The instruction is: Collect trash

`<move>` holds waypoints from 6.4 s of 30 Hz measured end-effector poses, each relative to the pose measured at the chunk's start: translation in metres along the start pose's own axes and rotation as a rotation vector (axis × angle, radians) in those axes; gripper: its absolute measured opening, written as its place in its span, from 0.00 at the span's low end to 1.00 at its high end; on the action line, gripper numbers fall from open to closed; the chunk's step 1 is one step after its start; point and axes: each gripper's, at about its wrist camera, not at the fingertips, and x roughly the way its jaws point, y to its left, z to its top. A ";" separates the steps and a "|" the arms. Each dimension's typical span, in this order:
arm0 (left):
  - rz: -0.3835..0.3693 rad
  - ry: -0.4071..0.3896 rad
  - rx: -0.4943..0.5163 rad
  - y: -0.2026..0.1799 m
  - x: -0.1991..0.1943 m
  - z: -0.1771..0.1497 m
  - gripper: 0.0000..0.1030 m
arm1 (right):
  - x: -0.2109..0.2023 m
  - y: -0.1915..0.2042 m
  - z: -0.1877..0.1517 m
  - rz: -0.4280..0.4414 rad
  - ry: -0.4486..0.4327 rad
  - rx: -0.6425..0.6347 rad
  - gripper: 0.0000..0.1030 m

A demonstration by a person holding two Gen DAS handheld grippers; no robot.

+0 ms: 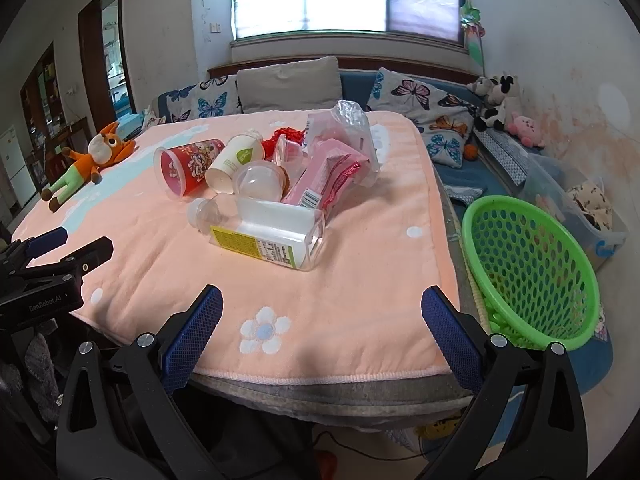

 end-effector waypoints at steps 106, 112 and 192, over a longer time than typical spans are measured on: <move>-0.013 0.433 0.240 0.005 0.256 0.173 0.68 | 0.172 -0.074 0.155 0.204 0.092 -0.058 0.41; -0.010 0.463 0.288 0.000 0.271 0.172 0.65 | 0.160 -0.078 0.160 0.190 0.057 -0.034 0.40; -0.318 0.110 0.176 -0.075 0.078 0.188 0.63 | 0.037 -0.272 -0.020 -0.398 0.120 0.364 0.40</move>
